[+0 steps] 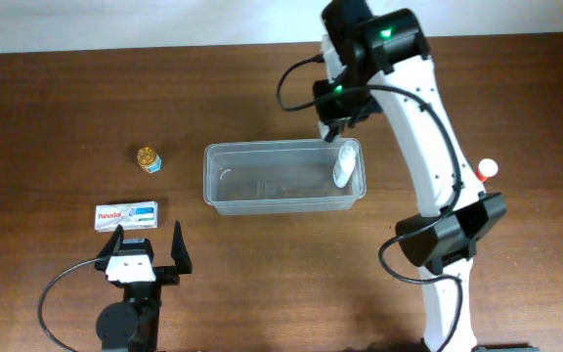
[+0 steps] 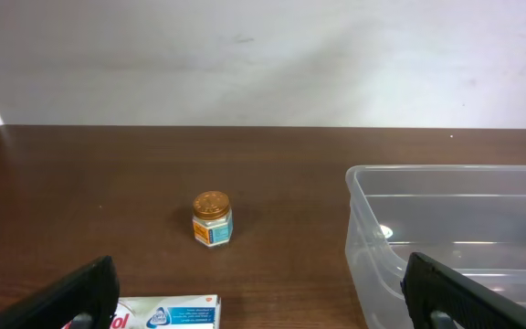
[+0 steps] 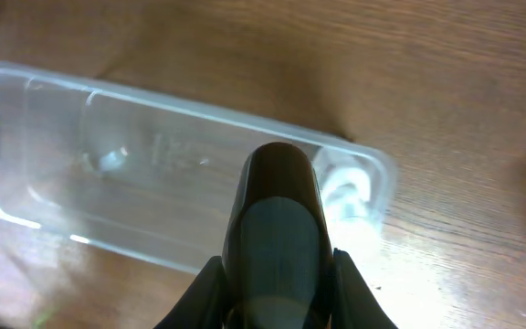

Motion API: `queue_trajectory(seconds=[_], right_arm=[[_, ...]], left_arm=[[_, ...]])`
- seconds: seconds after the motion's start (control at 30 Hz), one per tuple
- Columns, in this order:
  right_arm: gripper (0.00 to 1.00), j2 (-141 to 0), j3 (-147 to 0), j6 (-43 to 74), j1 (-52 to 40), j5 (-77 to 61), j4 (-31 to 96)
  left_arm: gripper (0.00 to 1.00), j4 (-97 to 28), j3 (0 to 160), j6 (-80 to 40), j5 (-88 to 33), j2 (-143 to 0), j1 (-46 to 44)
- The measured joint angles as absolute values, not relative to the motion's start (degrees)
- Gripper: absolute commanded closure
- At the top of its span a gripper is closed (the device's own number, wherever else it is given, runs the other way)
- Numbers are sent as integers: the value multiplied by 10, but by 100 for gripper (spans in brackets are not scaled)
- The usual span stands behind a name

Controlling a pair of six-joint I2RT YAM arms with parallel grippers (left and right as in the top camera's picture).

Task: Pack container
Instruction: 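Lower the dark bottle into the container beside the dropper bottle, release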

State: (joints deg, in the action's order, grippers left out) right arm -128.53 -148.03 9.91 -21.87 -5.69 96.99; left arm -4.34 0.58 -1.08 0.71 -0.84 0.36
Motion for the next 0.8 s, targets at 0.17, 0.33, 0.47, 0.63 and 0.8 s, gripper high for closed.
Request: queue_trajectory(seconds=[0.17,0.33,0.47,0.63,0.8], right_arm=[[80,-1285,-1480,100,-251,-62,970],[80,-1285,-1464,106,-269,-63,970],[80,-1285,-1424,120,-270,-60,967],[80,-1285,-1360,136,-270,-50,931],[80,-1285,-1291,148,-270,-45,881]], left_arm=[[1,-43,6,-11,7,-8,4],[1,-43,6,-11,7,-8,4],[1,-43,6,-11,7,-8,4],[1,-43,6,-11,7,-8,4],[1,-43,6,-11,7,-8,4]])
